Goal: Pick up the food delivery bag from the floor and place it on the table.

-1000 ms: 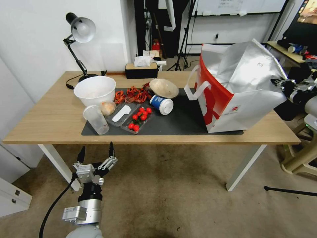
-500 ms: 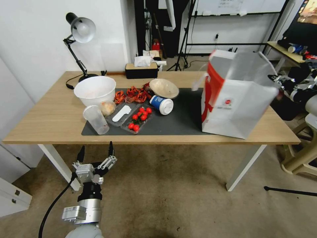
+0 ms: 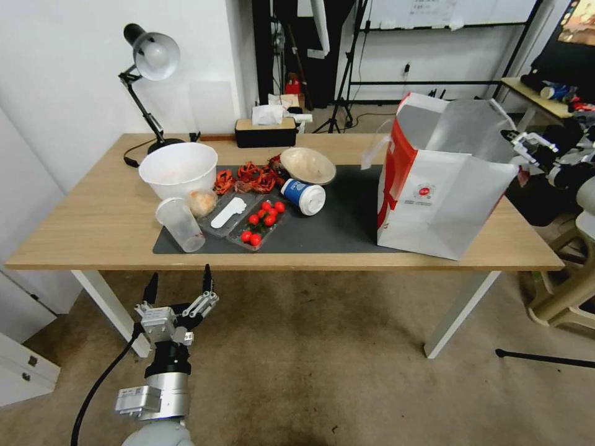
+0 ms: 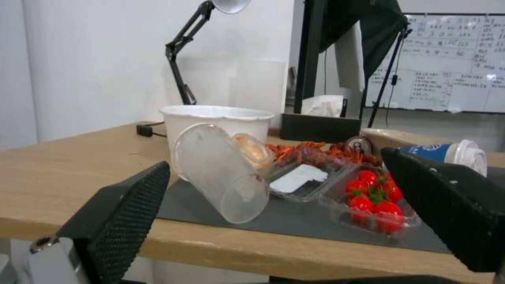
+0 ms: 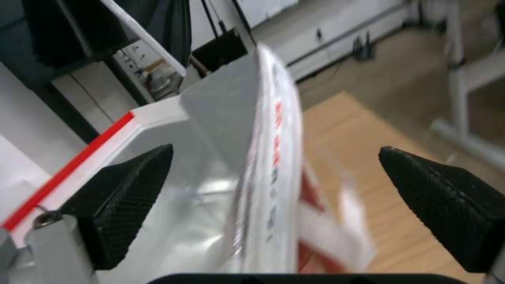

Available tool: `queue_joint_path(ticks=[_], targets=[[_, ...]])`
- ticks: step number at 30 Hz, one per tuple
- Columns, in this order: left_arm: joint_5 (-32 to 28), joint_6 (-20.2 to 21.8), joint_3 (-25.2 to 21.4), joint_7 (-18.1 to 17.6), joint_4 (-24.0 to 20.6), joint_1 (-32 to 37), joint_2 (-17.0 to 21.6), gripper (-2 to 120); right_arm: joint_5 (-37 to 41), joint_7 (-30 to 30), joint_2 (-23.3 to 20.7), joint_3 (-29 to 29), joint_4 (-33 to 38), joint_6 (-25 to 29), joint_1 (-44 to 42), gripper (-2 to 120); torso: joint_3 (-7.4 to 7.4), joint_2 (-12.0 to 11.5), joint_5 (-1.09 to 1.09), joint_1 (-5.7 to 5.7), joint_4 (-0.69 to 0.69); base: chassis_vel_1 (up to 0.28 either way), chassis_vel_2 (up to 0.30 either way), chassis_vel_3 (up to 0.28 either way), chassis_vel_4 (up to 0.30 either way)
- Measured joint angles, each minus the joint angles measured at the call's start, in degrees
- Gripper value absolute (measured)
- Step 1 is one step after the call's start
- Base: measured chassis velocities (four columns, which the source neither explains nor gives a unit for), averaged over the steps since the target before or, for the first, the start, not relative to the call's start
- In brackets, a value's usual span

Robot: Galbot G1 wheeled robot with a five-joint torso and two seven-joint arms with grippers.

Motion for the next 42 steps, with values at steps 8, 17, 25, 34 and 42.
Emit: queue_joint_path(ticks=[8,17,25,34,42], targets=[[-0.15,0.03,-0.04,-0.27,-0.23,0.06,0.04,100,-25.58,-3.80,-0.77,-0.37,-0.25,2.57,-4.00,100,0.00,0.00,0.01,0.00,0.00,0.000,0.000,0.000,0.000],[-1.02,0.58,-0.51,0.09,-1.11,0.06,0.44,100,-32.10,-15.12,-0.39,-0.01,4.09,8.70,-6.67,100,0.00,0.00,0.00,0.00,0.01,0.000,0.000,0.000,0.000],[-1.86,1.63,-1.31,3.98,-2.34,0.62,0.85,100,-36.02,-17.74,0.58,0.44,8.09,8.96,-9.79,100,0.00,0.00,0.00,0.00,0.00,0.000,0.000,0.000,0.000],[-0.13,1.81,-1.72,3.88,-2.65,0.64,0.51,100,-41.55,-18.08,4.38,-0.01,11.80,9.29,-12.06,100,0.00,0.00,0.00,0.00,0.00,0.000,0.000,0.000,0.000],[1.25,0.84,-2.05,3.97,-3.68,1.37,0.02,100,-54.31,-15.90,15.43,-1.26,17.70,10.21,-16.67,100,0.00,0.00,0.01,0.00,0.00,0.000,0.000,0.000,0.000]])
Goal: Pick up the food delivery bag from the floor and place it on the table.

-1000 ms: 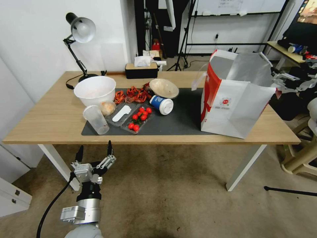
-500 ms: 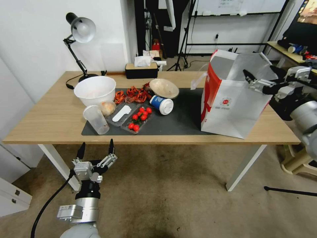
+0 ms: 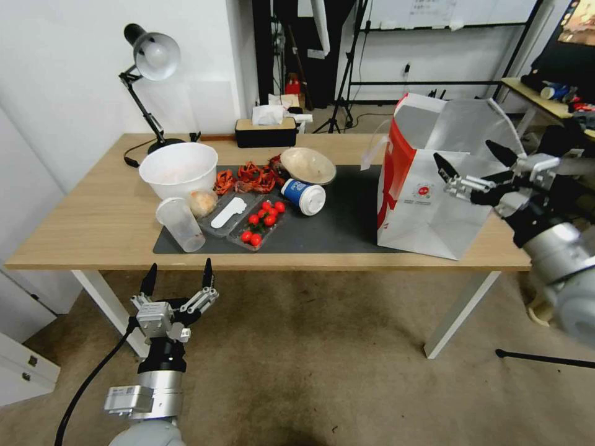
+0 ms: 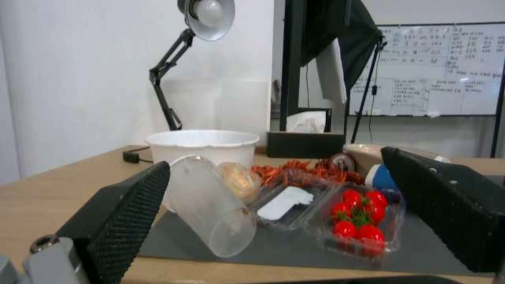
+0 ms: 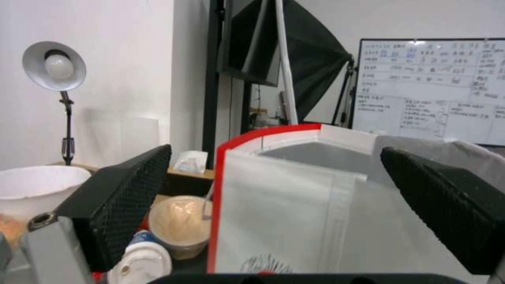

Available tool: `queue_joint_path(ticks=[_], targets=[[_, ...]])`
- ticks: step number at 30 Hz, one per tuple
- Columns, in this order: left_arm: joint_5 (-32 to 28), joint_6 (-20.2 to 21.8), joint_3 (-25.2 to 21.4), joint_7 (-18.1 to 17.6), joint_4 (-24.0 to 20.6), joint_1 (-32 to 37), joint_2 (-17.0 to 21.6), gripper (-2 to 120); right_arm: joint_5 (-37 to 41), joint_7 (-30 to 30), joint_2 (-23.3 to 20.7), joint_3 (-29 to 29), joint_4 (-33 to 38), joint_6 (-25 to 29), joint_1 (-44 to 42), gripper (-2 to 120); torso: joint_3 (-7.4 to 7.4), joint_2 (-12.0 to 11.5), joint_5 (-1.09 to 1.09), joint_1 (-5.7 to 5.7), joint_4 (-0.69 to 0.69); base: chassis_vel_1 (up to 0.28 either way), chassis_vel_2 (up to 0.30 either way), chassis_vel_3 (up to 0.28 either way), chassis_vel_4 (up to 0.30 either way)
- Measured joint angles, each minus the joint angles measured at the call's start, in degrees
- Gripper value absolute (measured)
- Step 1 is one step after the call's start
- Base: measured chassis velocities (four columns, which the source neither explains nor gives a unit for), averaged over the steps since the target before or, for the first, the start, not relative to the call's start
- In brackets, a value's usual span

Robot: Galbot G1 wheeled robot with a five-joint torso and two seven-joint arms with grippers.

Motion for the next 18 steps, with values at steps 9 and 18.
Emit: queue_joint_path(ticks=[9,18], targets=[[0.71,-1.08,0.13,0.47,0.43,0.49,-0.19,100,-13.84,0.35,12.02,-0.18,3.89,1.97,-10.76,100,-0.01,0.00,-0.04,0.00,0.02,0.000,0.000,0.000,0.000],[1.16,-2.66,0.75,0.96,2.63,1.07,-0.60,100,-25.97,-2.24,28.98,-6.67,3.21,6.07,-18.48,100,-0.01,0.00,-0.02,-0.01,-0.01,0.000,0.000,0.000,0.000]])
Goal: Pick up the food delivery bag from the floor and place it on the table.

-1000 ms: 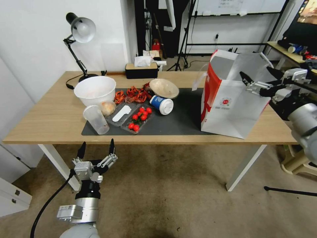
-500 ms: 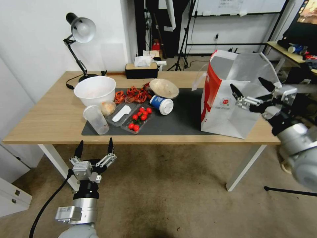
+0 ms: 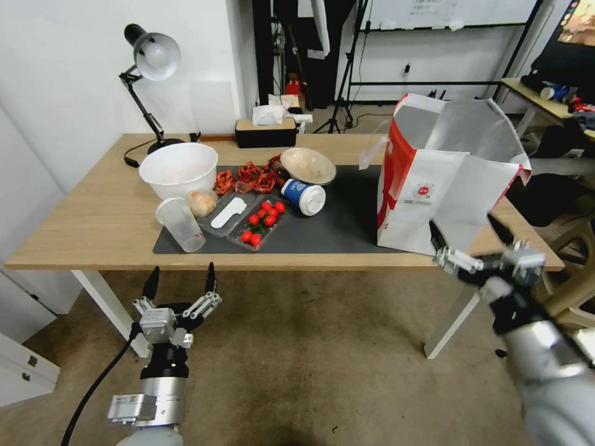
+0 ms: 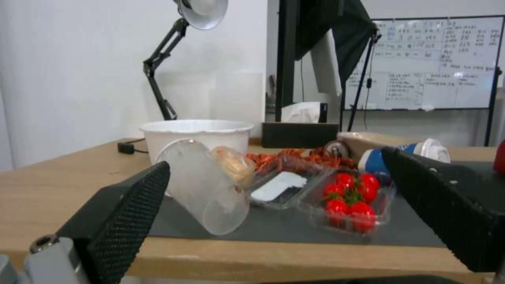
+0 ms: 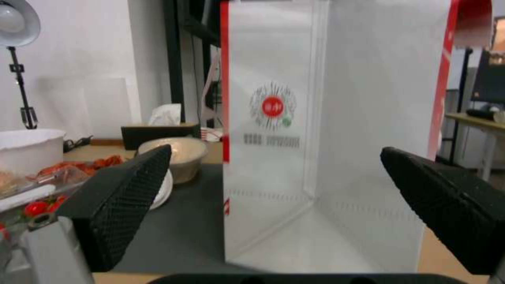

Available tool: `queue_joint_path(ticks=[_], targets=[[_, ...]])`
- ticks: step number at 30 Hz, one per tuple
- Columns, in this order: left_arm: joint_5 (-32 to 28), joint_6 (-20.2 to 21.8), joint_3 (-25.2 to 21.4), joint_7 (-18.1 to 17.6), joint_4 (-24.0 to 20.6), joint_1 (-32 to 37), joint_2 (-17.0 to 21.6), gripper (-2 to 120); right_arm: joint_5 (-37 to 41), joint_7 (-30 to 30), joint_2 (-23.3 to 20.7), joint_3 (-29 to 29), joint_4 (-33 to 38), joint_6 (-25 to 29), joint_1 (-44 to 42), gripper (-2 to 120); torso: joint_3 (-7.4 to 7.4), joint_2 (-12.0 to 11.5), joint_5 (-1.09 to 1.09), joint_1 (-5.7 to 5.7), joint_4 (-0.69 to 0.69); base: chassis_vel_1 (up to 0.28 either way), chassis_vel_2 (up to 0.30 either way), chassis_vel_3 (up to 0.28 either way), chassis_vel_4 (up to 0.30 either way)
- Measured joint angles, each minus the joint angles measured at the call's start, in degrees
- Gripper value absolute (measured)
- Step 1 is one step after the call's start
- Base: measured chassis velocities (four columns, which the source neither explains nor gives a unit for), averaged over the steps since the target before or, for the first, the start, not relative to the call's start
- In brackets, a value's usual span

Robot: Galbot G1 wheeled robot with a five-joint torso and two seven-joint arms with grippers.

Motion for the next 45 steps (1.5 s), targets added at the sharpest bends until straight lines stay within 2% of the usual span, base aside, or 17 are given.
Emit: queue_joint_path(ticks=[3,4,7,15,45], targets=[[0.08,-0.69,0.08,0.32,1.15,0.13,-0.14,100,-4.72,-0.61,4.82,-3.31,-2.06,1.47,-0.67,100,0.01,0.00,0.00,0.00,0.01,0.000,0.000,0.000,0.000],[0.08,-0.69,0.08,0.32,1.15,0.13,-0.14,100,-4.72,-0.61,4.82,-3.31,-2.06,1.47,-0.67,100,0.01,0.00,0.00,0.00,0.01,0.000,0.000,0.000,0.000],[0.22,-1.40,0.18,0.53,2.47,0.32,-0.20,100,-8.66,-1.28,8.44,-6.12,-5.73,3.14,-0.38,100,0.01,0.00,0.01,0.00,0.01,0.000,0.000,0.000,0.000],[0.49,-2.38,0.32,0.85,3.89,0.54,-0.07,100,-11.79,-1.81,11.56,-8.43,-9.55,4.85,0.56,100,0.01,-0.01,0.01,0.00,0.01,0.000,0.000,0.000,0.000],[1.05,-3.51,0.49,1.78,4.47,0.24,-0.22,100,-12.47,-1.81,10.81,-7.38,-9.68,6.16,2.12,100,0.01,-0.01,0.02,0.01,0.01,0.000,0.000,0.000,0.000]])
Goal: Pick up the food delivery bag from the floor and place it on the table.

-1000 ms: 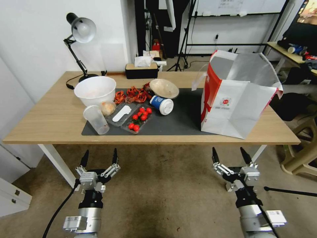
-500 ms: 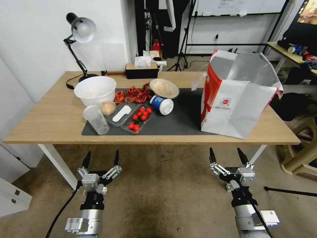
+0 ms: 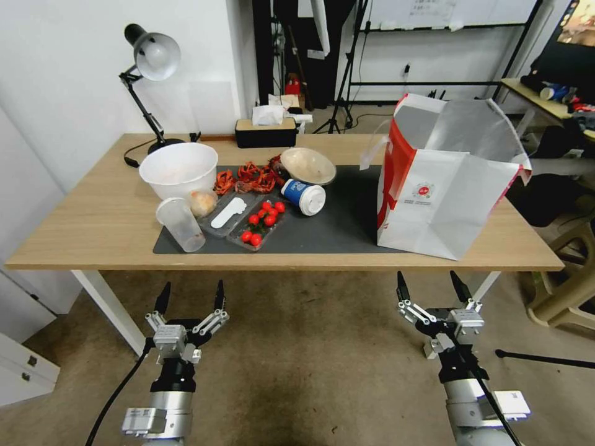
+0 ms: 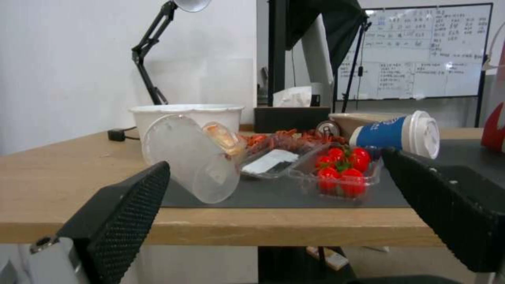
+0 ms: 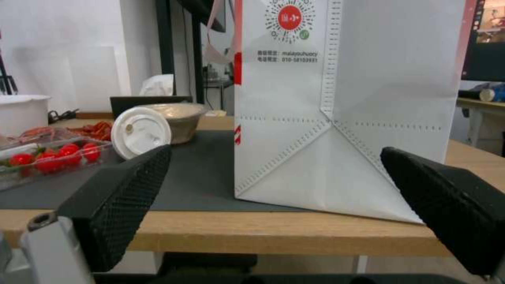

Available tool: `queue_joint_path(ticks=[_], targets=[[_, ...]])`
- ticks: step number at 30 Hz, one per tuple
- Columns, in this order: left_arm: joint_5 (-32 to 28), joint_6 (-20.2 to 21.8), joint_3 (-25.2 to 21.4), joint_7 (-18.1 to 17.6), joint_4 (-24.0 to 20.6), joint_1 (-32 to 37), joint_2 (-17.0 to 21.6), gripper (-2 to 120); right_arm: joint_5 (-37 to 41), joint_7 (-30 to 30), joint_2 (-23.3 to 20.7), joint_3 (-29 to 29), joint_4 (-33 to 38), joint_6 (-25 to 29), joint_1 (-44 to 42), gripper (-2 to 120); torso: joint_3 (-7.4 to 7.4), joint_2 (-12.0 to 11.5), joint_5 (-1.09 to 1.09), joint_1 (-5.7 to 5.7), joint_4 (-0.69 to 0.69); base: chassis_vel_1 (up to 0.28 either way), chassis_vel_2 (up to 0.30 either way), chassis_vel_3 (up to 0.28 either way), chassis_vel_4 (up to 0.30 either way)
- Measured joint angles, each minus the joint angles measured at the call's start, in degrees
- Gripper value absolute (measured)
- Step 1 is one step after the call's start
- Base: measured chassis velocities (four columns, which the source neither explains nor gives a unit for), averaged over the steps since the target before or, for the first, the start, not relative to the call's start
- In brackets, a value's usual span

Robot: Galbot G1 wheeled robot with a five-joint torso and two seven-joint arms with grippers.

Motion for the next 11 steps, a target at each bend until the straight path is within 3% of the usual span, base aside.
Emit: queue_joint_path(ticks=[11], targets=[[-0.08,-0.06,0.01,-0.10,0.07,-0.05,0.02,100,-0.02,0.02,-0.04,0.06,-0.05,0.00,-0.04,100,0.00,0.00,0.00,0.00,0.00,0.000,0.000,0.000,0.000]])
